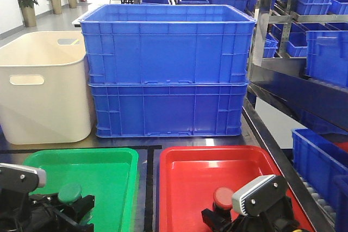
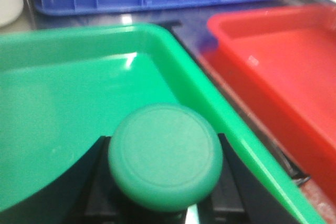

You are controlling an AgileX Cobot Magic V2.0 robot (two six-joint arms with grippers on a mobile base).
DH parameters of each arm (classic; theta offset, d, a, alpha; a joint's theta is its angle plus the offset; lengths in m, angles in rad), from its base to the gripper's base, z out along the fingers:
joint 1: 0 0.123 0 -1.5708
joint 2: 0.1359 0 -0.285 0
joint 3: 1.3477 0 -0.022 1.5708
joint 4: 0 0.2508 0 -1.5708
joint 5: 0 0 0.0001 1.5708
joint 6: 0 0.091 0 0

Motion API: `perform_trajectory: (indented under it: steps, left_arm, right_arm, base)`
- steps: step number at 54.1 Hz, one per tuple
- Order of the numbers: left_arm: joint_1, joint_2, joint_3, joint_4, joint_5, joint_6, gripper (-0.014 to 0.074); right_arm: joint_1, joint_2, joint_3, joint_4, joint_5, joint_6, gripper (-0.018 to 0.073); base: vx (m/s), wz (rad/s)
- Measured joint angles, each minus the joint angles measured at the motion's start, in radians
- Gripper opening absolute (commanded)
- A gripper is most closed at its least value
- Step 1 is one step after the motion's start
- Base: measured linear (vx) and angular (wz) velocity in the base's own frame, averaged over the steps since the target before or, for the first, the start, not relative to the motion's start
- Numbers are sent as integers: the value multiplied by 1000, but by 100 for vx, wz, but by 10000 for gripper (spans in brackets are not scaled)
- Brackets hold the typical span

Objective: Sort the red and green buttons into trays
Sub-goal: 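Lower green button into green tray and red button into red tray, then open both grippers to release the buttons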

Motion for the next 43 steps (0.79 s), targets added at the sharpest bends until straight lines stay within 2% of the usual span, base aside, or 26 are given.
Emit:
perform_trajectory:
  steps: [7, 18, 25, 32, 43]
  left_arm:
    - [0, 25, 0, -1, 4, 0, 211]
    - [0, 32, 0, -1, 5, 0, 442]
    - [0, 32, 0, -1, 5, 0, 547]
    - [0, 32, 0, -1, 4, 0, 583]
    - [0, 0, 0, -3, 31, 0, 580]
  right_arm:
    - [0, 6, 0, 6, -5, 0, 181]
    - [0, 6, -1, 12, -9, 0, 415]
    - [0, 6, -2, 16, -17, 0, 538]
    - [0, 6, -2, 19, -26, 0, 601]
    - [0, -11, -2, 19, -27, 0, 589]
  base:
    - [0, 0]
    - [0, 0]
    - [0, 0]
    - [0, 0]
    - [0, 0]
